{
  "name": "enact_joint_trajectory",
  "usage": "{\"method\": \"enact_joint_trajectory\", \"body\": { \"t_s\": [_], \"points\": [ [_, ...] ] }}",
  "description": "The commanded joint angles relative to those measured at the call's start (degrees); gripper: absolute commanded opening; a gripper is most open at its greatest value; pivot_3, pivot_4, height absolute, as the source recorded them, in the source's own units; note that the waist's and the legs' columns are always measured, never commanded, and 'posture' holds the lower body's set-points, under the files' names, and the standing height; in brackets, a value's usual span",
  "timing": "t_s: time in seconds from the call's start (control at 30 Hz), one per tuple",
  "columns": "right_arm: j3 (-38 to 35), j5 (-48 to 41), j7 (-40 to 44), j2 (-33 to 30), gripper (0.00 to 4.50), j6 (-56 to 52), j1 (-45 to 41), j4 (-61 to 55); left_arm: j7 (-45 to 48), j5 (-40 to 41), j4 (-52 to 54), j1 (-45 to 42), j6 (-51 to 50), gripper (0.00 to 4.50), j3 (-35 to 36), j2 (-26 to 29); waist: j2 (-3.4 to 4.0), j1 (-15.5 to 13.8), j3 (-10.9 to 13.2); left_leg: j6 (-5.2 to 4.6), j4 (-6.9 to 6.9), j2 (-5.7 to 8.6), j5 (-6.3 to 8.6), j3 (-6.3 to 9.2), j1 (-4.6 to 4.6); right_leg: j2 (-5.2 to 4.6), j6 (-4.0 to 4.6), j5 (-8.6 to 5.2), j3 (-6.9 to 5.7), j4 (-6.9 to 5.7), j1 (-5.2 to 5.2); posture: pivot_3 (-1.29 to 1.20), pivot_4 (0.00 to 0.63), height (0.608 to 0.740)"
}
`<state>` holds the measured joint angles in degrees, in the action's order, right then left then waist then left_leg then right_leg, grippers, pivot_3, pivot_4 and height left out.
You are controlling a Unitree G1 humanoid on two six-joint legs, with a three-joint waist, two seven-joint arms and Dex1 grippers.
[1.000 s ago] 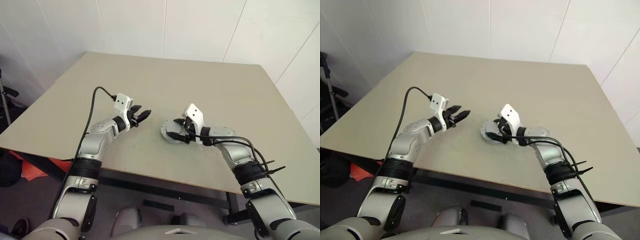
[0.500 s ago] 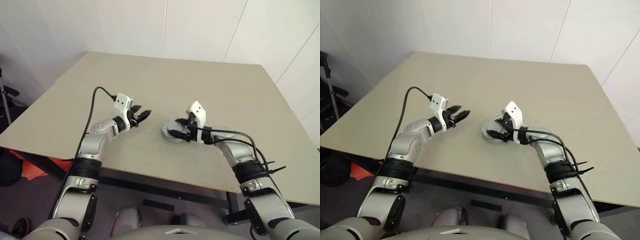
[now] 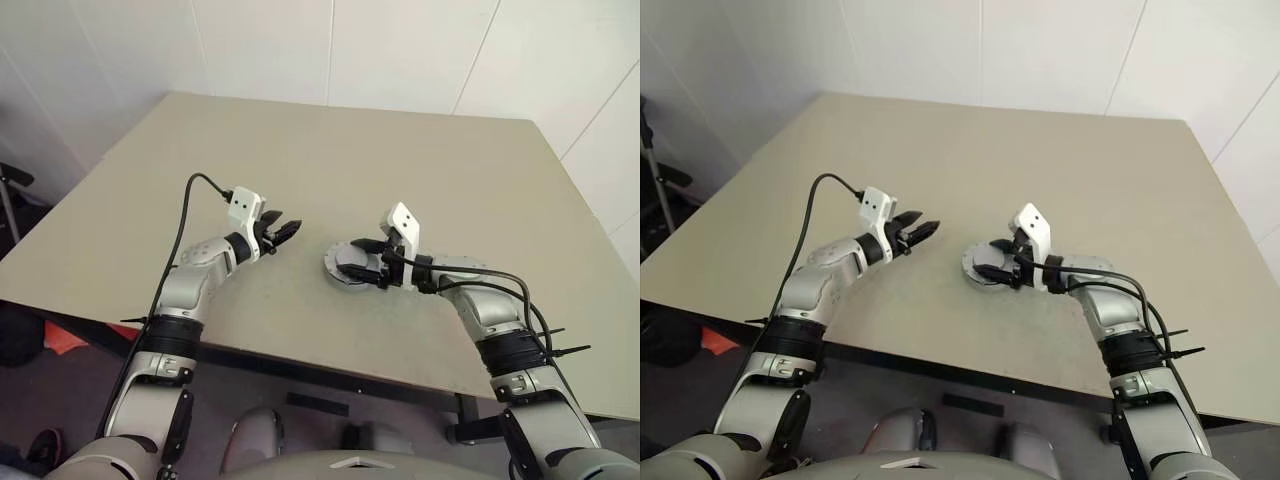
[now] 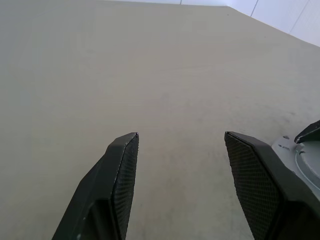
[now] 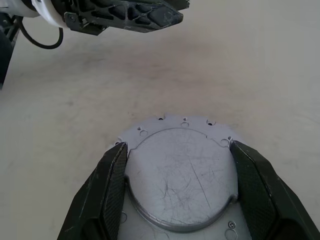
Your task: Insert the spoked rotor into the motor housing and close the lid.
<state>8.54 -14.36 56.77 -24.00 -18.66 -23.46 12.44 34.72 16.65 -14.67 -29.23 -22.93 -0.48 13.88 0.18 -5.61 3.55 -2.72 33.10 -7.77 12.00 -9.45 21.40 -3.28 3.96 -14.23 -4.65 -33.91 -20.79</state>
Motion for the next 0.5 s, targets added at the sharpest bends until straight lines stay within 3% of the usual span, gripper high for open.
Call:
{"method": "enact_joint_trajectory", "body": {
  "t_s": [0.03,0.2,0.5],
  "points": [
    [1.66,-0.03,2.05,0.0,3.16,-0.03,1.65,-0.46,0.24,-0.03,1.65,-0.8,0.9,2.91,0.38,0.38,0.0,0.04,0.0,0.0,0.0,0.0,0.0,0.0,0.0,0.0,0.0,0.0,0.0,-0.01,0.0,0.0,0.0,0.74],
    [2.52,3.31,-0.02,0.23,3.16,2.52,1.26,3.25,0.3,0.02,1.53,-1.04,0.85,2.91,0.43,0.38,0.0,0.05,0.0,0.04,0.09,-0.02,-0.03,0.0,-0.11,0.0,0.01,0.0,0.0,-0.04,0.09,0.0,0.0,0.74],
    [-1.38,-0.17,0.65,2.3,3.16,6.66,0.38,2.77,0.37,-0.13,1.45,-0.83,0.85,2.91,0.25,0.41,0.0,0.07,0.0,0.23,0.21,-0.03,-0.08,0.0,-0.41,0.0,0.03,-0.01,0.02,-0.26,0.3,0.0,0.0,0.74]
  ]
}}
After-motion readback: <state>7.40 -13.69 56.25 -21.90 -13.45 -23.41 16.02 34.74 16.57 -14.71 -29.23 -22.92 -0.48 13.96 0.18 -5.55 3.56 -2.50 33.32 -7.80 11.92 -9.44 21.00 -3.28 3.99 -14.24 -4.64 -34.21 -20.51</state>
